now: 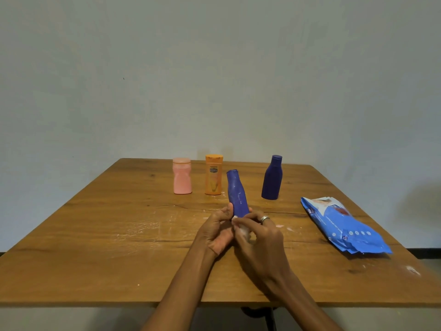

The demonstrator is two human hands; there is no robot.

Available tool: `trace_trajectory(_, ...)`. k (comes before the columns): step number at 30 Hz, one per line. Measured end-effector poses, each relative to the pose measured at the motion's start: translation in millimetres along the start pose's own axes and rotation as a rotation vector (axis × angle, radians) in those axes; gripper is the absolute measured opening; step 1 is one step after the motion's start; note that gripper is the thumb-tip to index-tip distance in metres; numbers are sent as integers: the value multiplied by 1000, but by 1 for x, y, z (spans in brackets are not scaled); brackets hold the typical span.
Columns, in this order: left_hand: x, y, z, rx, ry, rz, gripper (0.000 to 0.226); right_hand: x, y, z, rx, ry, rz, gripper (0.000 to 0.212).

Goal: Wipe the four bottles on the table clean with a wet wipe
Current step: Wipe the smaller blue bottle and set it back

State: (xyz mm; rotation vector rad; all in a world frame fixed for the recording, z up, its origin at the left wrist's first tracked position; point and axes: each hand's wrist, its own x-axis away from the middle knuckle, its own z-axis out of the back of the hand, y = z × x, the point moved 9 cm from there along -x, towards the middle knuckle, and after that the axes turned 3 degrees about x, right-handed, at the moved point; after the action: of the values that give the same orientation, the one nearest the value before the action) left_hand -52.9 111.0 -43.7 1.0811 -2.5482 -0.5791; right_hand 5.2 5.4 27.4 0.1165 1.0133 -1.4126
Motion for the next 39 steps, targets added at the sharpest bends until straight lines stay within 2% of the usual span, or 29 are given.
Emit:
trace_trajectory(4,0,1,-5,54,-39,-18,44,-27,-1,9,-5,32,9,28)
trace_trajectory(8,6,0,-11,46,-55,-34,68,-61,7,25,-6,106,27,24)
trace_trajectory(10,8,-1,-12,28,-55,-38,67,-67,9,29,-21,108,32,27)
trace_trajectory(16,13,0,-8,60,6,-15,35,-27,2,14,-76,-100,56,33)
trace_trajectory(20,11,-1,-5,19,36,0,44,9,-3,4,-3,-241,113,38)
trace_trajectory(22,10,-3,-4,24,42,15,42,8,-4,10,21,-203,127,40)
trace_trajectory(25,9,-2,-6,38,7,1,26,-12,-3,21,-2,-84,108,45)
trace_trajectory(29,9,-4,-12,10,-56,-27,66,-48,-6,42,34,151,146,27)
trace_trajectory(33,12,-9,-20,-87,-121,9,64,-76,1,58,-3,273,91,25)
trace_trajectory(36,10,-11,-21,-106,-136,24,77,-87,6,61,-25,287,59,21)
trace_trajectory(39,8,-10,-20,-141,-118,13,76,-86,6,60,-46,293,24,20)
